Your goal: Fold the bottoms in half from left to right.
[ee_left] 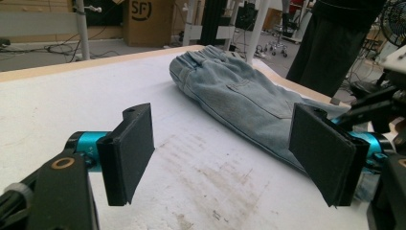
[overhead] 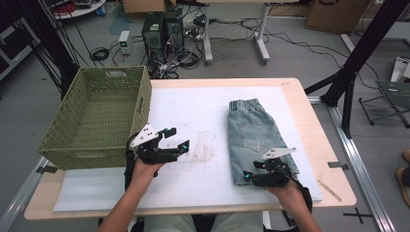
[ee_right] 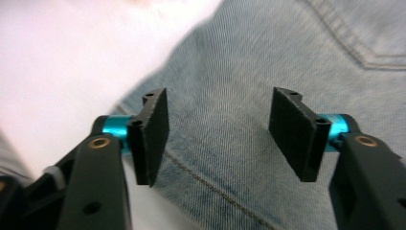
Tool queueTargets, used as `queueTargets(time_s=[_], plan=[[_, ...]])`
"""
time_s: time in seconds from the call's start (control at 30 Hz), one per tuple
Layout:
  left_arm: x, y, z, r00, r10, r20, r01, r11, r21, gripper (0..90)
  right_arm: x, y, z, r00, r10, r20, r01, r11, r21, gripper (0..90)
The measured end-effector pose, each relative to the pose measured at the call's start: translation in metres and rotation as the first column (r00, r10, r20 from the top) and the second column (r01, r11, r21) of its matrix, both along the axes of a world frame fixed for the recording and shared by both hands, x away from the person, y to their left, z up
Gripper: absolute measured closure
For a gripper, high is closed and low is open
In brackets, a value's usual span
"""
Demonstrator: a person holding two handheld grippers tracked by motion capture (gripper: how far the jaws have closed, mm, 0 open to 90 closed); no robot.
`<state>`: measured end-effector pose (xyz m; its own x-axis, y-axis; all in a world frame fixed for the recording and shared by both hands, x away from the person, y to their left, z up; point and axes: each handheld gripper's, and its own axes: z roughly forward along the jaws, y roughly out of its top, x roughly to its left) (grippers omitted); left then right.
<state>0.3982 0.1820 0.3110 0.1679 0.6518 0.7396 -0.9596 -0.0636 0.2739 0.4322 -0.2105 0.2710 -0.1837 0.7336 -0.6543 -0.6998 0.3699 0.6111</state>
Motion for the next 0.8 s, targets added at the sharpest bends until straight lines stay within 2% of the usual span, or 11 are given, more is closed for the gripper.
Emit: queueTargets(time_s=[0.03, 0.07, 0.13, 0.23, 0.27, 0.33, 0.47, 0.5, 0.53, 0.63, 0.8], plan=[[0.000, 0.000, 0.000, 1.0000, 0.000, 0.000, 0.000, 1.0000, 0.000, 23.9, 0.000, 0.000, 0.000, 1.0000, 0.000, 0.000, 0.000, 1.0000, 0.000, 39.1], [0.000, 0.000, 0.000, 1.0000, 0.000, 0.001, 0.000, 1.0000, 0.000, 23.9, -0.006, -0.014, 0.000, 0.9990, -0.002, 0.045, -0.001, 0.9986, 0.052, 39.8], [0.000, -0.001, 0.000, 1.0000, 0.005, 0.003, -0.005, 1.0000, 0.004, 23.9, -0.007, -0.027, 0.003, 0.9985, -0.019, 0.051, 0.013, 0.9947, 0.102, 40.8], [0.000, -0.001, 0.000, 1.0000, 0.002, 0.001, -0.002, 1.0000, 0.003, 23.9, -0.006, -0.051, 0.007, 0.9972, -0.048, 0.058, 0.036, 0.9804, 0.194, 43.2], [0.000, -0.001, 0.000, 1.0000, 0.003, 0.003, -0.003, 1.0000, 0.003, 23.9, -0.005, -0.055, 0.008, 0.9965, -0.061, 0.056, 0.048, 0.9768, 0.209, 43.7], [0.000, -0.001, 0.000, 1.0000, 0.000, 0.002, 0.000, 1.0000, 0.002, 23.9, -0.001, -0.068, 0.009, 0.9945, -0.100, 0.031, 0.089, 0.9629, 0.255, 45.5], [0.000, -0.002, 0.000, 1.0000, 0.003, 0.002, -0.003, 1.0000, 0.006, 23.9, 0.013, -0.076, 0.008, 0.9855, -0.167, -0.025, 0.168, 0.9505, 0.261, 49.9], [0.001, -0.003, 0.000, 1.0000, 0.003, 0.001, -0.003, 1.0000, 0.007, 23.9, 0.016, -0.077, 0.004, 0.9863, -0.165, 0.000, 0.159, 0.9515, 0.263, 51.3], [0.000, -0.003, 0.000, 1.0000, 0.005, 0.001, -0.005, 1.0000, 0.007, 23.9, 0.016, -0.078, 0.002, 0.9865, -0.164, 0.005, 0.156, 0.9513, 0.265, 52.4], [0.001, -0.003, 0.000, 1.0000, 0.002, 0.001, -0.002, 1.0000, 0.008, 23.9, 0.014, -0.081, -0.004, 0.9828, -0.185, 0.000, 0.179, 0.9507, 0.254, 53.4], [0.000, -0.002, 0.000, 1.0000, 0.001, 0.005, -0.001, 1.0000, 0.004, 23.9, 0.011, -0.085, -0.009, 0.9842, -0.177, -0.008, 0.174, 0.9551, 0.240, 52.3]])
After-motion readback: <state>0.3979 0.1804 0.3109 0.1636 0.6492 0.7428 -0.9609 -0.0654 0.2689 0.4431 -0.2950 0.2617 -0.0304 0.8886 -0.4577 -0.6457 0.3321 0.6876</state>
